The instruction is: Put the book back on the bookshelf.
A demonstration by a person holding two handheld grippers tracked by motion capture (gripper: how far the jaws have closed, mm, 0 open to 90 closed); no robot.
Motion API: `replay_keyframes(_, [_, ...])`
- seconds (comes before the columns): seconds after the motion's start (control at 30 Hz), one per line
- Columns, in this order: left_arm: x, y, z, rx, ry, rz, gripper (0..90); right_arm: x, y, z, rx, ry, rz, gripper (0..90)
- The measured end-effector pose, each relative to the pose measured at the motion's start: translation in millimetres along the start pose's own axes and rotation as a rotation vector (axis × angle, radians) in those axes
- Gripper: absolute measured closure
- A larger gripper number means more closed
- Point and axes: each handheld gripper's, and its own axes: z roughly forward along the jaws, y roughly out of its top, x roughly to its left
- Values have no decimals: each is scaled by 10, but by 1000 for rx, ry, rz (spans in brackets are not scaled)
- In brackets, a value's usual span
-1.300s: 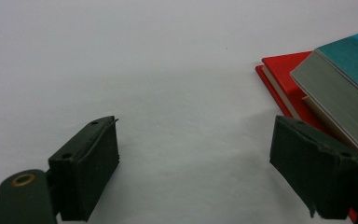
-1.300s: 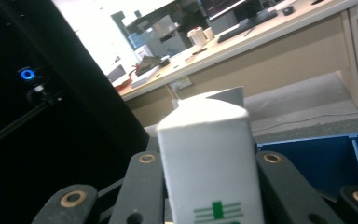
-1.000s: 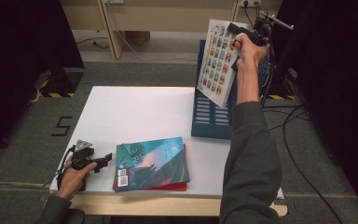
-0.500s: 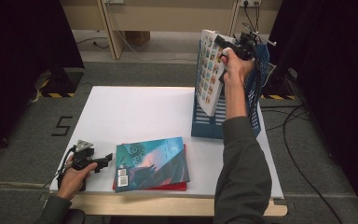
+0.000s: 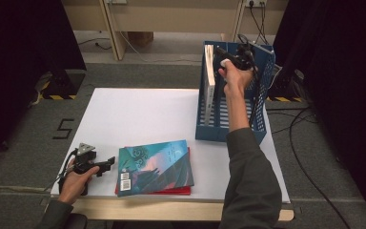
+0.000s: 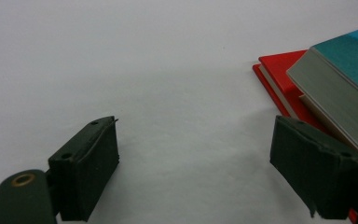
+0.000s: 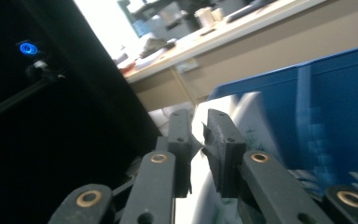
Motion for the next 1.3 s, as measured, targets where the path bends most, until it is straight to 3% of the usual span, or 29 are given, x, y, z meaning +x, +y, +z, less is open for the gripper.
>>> replay_keyframes(0.03, [0,-3,0,3,-4,2,148,-30,20,-35,-10,18,44,773])
replay_keyframes(0.13, [-1,1,-5,6,-4,6,147,-63,33,-109,22,32,39,723])
replay_keyframes(0.2, [-9,0,2,9,2,10,146,-97,13,-199,32,71,34,684])
replay_keyframes(0.53, [-6,1,6,11,1,7,146,-249,-89,-379,101,83,-2,580])
replay_keyframes(0.67, [-8,2,5,15,4,10,146,-303,-177,-410,126,87,11,556])
replay_keyframes(0.8, [-9,1,6,14,5,10,146,-418,-354,-374,179,67,3,537])
replay_keyframes(0.97, [-12,2,8,15,6,13,145,-425,-482,-317,217,58,-8,529])
replay_keyframes(1.3, [-10,2,7,15,6,12,145,-255,-702,-61,280,75,-27,527])
